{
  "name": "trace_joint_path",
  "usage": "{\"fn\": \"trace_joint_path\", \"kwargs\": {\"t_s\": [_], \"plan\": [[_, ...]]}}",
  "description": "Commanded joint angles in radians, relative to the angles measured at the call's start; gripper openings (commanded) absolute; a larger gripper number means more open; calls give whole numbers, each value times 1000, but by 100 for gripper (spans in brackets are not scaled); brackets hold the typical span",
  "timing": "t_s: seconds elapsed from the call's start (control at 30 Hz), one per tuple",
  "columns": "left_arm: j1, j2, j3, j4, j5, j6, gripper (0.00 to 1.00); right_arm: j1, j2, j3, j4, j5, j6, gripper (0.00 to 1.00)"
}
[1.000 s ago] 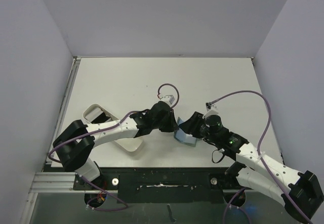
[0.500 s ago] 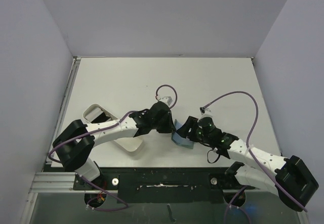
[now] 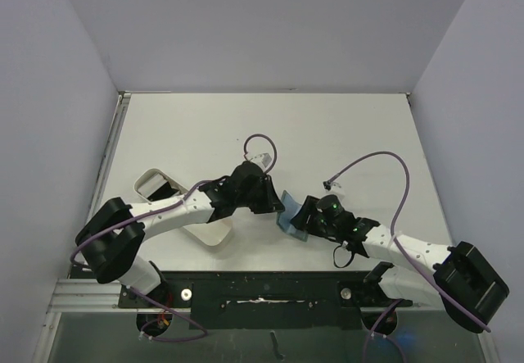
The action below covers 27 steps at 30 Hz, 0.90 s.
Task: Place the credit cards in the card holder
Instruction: Open the card holder at the center of the board.
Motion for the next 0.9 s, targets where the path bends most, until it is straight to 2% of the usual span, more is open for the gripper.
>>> {"fn": "trace_joint_path", "kwargs": {"t_s": [0.0, 0.17, 0.3, 0.43, 0.57, 0.67, 0.87], "plan": [[34, -75, -6, 100, 62, -11, 0, 9, -12, 27, -178, 157, 32, 53], [60, -90, 7, 26, 37, 38, 0, 12, -147, 81, -428, 274, 77, 52], [63, -89, 25, 8, 40, 53, 0, 15, -295, 118, -496, 296, 81, 51], [61, -80, 47, -15, 28, 70, 0, 19, -383, 137, -414, 231, 49, 51], [62, -71, 50, -13, 41, 73, 0, 22, -366, 154, -285, 130, 7, 51], [63, -74, 8, 68, 78, 42, 0, 23, -311, 152, -200, 99, -2, 51], [61, -38, -76, 268, 131, -45, 0, 24, -187, 171, -164, 92, 7, 53]]}}
